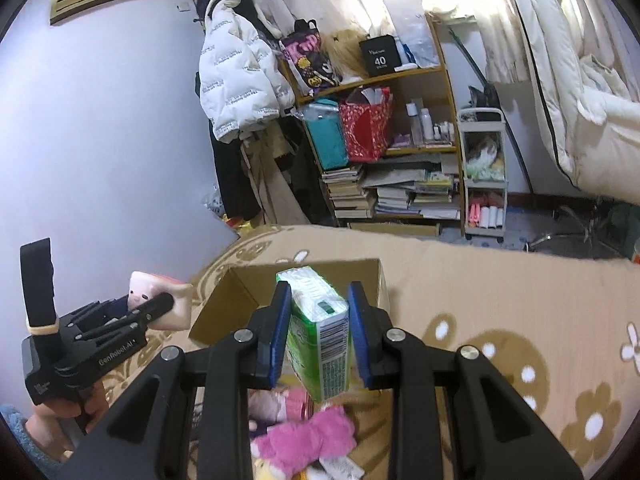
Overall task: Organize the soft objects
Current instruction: 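Lift the pink plush with the left gripper while the right gripper carries the green pack over the box, then open the left gripper over the box while the right gripper releases the green pack inside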
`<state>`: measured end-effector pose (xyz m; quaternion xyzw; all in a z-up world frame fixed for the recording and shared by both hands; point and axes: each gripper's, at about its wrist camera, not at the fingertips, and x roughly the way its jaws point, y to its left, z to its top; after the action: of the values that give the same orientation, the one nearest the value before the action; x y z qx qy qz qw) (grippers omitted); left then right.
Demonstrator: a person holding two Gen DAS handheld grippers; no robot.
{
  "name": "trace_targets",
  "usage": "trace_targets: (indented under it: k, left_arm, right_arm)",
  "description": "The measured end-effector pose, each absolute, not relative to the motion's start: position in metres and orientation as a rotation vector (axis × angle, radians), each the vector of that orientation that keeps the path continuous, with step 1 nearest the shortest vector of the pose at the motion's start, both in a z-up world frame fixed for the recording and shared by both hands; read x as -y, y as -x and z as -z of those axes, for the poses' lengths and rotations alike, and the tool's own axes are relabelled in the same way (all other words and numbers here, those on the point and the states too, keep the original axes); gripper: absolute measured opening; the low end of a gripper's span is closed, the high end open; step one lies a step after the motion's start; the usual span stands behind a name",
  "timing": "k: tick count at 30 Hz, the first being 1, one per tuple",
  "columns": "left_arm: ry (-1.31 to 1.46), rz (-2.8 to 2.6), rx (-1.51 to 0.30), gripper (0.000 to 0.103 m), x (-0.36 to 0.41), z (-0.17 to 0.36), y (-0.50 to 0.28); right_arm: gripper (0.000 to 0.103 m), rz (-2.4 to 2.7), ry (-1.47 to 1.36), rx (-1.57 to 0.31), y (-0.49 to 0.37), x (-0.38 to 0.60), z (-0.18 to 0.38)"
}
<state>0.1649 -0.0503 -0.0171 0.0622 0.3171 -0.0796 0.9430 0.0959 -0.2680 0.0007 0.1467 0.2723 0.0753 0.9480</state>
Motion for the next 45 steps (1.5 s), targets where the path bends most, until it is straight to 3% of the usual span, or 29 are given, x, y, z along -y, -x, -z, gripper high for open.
trace_targets:
  k: [31, 37, 40, 45]
  left_arm:
    - [-0.145, 0.25, -0.803, 0.043, 0.062, 0.081, -0.21]
    - [-0.141, 0.236, -0.809, 0.05, 0.059, 0.081, -0.21]
    - [-0.118, 0.22, -0.807, 0.053, 0.054, 0.082, -0.21]
    - [-0.126, 0.19, -0.8, 0.057, 0.048, 0.082, -0.209]
  right_arm:
    - [0.033, -0.121, -0.261, -0.579, -0.141, 0.254, 0.053]
    - [0.034, -0.105, -0.231, -0.575, -0.138, 0.25, 0.052]
    - [0.043, -0.118, -0.235, -0.58, -0.138, 0.249, 0.052]
    - [0.068, -0.113, -0.248, -0.578, -0.138, 0.25, 0.051]
